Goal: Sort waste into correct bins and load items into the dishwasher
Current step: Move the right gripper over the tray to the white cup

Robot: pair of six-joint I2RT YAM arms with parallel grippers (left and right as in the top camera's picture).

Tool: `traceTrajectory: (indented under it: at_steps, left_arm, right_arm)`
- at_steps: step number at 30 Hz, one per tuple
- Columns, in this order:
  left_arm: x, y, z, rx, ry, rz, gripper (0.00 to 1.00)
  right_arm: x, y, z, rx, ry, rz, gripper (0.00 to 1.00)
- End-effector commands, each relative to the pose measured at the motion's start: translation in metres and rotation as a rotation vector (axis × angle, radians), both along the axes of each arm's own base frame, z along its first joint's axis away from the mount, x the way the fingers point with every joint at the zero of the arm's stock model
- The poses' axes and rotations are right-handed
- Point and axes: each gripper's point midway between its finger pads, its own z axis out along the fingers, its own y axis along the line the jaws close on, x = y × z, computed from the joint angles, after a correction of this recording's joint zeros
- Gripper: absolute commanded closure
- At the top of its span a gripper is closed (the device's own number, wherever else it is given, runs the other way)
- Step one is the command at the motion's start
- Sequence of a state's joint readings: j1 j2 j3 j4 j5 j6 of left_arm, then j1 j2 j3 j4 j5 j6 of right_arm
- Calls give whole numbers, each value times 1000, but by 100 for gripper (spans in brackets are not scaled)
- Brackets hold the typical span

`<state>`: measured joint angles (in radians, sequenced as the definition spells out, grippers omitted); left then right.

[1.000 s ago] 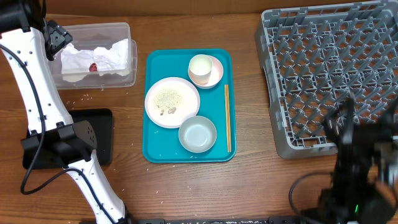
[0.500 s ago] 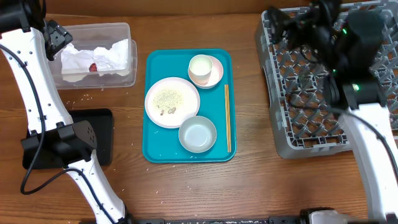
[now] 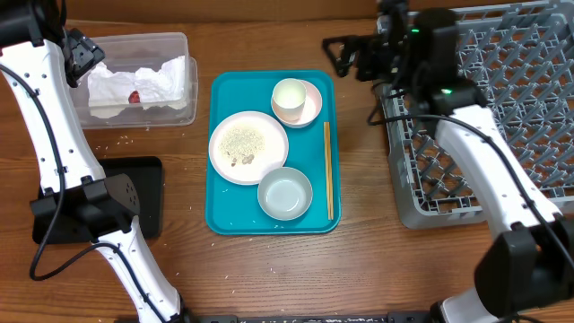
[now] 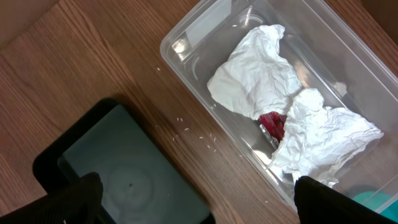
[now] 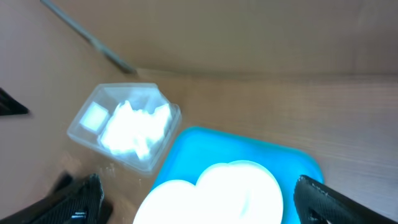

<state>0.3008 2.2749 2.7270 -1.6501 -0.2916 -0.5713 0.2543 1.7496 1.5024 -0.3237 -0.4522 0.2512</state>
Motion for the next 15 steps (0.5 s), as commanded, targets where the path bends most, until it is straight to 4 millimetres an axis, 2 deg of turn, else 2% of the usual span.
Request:
traceTrajectory:
  at_steps: [1,8,15]
  left_arm:
    - [0,-3,2,0,-7,5,0]
    - [0,-3,2,0,-7,5,0]
    - [0,-3,2,0,-7,5,0]
  right_arm:
    - [9,19,12,-141,-65,-3,0]
    - [-4,53,-10,-434,32,62,0]
    - [-26,87,-62,-546,138,177,0]
